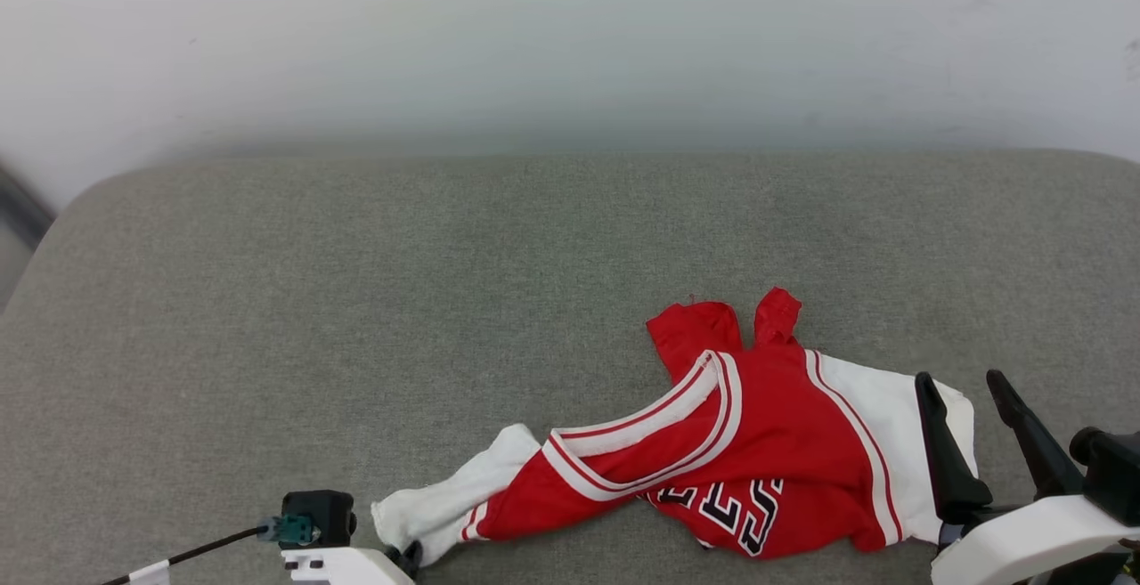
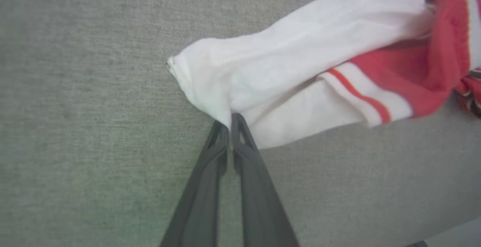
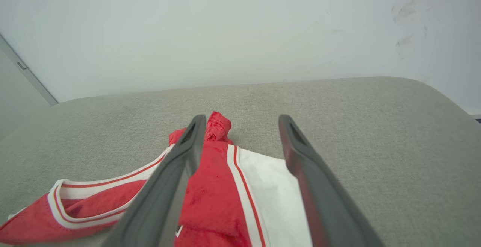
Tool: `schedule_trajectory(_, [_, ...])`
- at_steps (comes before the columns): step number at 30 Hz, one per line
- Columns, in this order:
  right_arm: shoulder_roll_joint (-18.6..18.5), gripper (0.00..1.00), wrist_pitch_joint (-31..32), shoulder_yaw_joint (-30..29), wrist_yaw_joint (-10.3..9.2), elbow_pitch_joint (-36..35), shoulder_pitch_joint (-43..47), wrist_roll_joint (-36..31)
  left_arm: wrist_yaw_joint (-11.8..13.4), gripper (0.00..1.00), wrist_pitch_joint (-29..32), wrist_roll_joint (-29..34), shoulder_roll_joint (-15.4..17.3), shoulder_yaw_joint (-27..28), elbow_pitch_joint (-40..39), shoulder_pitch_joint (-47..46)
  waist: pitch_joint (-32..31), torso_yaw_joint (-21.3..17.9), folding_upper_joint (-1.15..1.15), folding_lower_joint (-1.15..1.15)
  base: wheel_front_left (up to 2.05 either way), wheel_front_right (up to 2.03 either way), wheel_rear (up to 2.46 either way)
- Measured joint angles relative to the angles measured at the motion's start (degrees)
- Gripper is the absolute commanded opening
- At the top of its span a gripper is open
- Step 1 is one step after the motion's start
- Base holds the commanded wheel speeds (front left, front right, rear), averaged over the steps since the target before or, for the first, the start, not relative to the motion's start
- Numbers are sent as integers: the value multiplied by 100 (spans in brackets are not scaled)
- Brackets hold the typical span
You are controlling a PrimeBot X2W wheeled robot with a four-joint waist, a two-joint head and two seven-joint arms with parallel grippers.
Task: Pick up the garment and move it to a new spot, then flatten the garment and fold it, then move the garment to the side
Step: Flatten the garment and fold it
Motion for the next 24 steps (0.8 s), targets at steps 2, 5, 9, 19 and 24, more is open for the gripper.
schedule_trajectory(2, [0, 100, 41, -21, 0, -7, 63, 1, 65, 100, -288, 114, -65, 78, -36, -6, -61, 16, 0, 0, 0, 0, 0])
schedule_trajectory(5, [0, 100, 88, -24, 1, -26, 153, 3, 180, 100, -804, 331, -112, 230, -100, -68, -177, 36, 0, 0, 0, 0, 0])
schedule_trajectory(9, [0, 100, 157, -18, 1, -44, 248, 24, 230, 100, -1323, 588, -119, 321, -258, -137, -326, 21, 0, 0, 0, 0, 0])
schedule_trajectory(19, [0, 100, 225, -24, 0, -70, 274, 42, 349, 100, -2290, 1447, -241, 274, -544, -688, -428, -64, 0, 0, 0, 0, 0])
schedule_trajectory(24, [0, 100, 308, -148, 1, -49, 299, 43, 383, 100, -2441, 1551, -298, 298, -588, -713, -391, -73, 0, 0, 0, 0, 0])
